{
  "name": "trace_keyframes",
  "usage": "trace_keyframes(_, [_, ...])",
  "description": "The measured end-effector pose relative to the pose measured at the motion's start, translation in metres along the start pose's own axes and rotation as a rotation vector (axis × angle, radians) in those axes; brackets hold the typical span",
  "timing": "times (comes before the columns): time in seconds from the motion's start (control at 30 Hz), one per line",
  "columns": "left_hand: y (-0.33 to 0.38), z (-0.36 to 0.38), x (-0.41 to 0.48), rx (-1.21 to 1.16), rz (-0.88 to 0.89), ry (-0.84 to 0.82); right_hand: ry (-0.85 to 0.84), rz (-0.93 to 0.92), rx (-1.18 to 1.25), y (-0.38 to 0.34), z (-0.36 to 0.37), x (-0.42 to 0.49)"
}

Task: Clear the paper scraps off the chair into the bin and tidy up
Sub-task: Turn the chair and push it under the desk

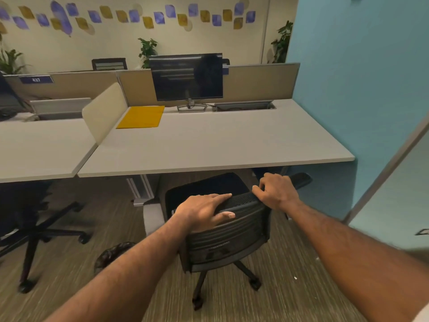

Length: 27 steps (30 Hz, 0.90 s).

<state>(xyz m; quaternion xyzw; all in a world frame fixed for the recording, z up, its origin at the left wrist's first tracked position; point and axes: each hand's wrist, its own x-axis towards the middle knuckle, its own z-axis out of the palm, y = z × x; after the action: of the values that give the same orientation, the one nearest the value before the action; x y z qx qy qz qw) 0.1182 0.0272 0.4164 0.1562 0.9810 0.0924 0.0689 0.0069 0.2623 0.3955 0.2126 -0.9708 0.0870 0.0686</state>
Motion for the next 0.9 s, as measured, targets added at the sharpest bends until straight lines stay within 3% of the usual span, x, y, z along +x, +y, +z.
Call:
trace_keyframes(0.27, [-0.069,-0.008,0.033,0.055,-0.213,0.064,0.029,-0.061,-0.061,-0.02,0.014,0.029])
trace_keyframes(0.43, [-0.101,-0.018,0.054,0.117,-0.297,0.146,-0.045,-0.07,-0.055,-0.029,0.016,0.054])
trace_keyframes(0.67, [-0.138,-0.023,0.08,0.07,-0.404,0.136,-0.016,0.116,-0.191,-0.049,0.021,0.077])
trace_keyframes(0.9, [-0.159,-0.027,0.101,0.077,-0.386,0.143,-0.049,0.253,-0.144,-0.054,0.029,0.098])
